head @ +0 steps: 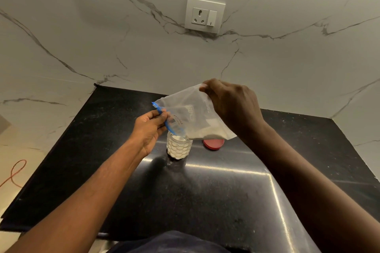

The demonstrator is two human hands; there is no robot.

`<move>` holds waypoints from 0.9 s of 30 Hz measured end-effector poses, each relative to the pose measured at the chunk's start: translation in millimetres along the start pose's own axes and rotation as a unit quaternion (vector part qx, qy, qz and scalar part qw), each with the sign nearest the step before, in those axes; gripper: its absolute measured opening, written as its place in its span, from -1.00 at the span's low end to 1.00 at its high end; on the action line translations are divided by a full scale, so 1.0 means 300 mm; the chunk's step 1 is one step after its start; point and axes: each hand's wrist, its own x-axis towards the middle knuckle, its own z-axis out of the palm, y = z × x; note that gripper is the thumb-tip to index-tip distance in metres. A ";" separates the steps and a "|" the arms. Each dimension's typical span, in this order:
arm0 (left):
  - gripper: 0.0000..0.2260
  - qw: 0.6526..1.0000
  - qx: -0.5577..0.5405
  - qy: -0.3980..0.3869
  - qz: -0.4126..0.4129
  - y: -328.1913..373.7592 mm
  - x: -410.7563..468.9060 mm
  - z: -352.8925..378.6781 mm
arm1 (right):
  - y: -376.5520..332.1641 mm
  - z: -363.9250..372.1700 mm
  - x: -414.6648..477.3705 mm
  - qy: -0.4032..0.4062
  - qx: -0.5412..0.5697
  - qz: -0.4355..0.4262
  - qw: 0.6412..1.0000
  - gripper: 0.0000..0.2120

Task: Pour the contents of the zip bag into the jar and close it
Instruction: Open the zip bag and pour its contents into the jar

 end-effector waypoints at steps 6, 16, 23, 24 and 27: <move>-0.73 1.000 0.002 0.001 -0.003 -0.006 0.010 -0.011 | 0.007 0.002 0.009 -0.023 -0.006 -0.008 1.000 -0.77; -0.82 1.000 0.007 -0.012 0.003 -0.001 0.033 -0.020 | 0.018 -0.004 0.030 -0.016 0.048 0.018 0.999 -0.80; -0.85 0.999 0.033 -0.028 0.007 0.012 0.053 -0.023 | 0.041 -0.021 0.049 -0.019 0.076 0.001 0.997 -0.77; -0.85 0.999 0.036 -0.029 0.005 0.014 0.055 -0.022 | 0.047 -0.024 0.052 -0.024 0.078 -0.002 0.997 -0.77; -0.85 0.998 0.042 -0.037 0.002 0.016 0.063 -0.020 | 0.058 -0.027 0.060 -0.022 0.078 -0.003 0.997 -0.77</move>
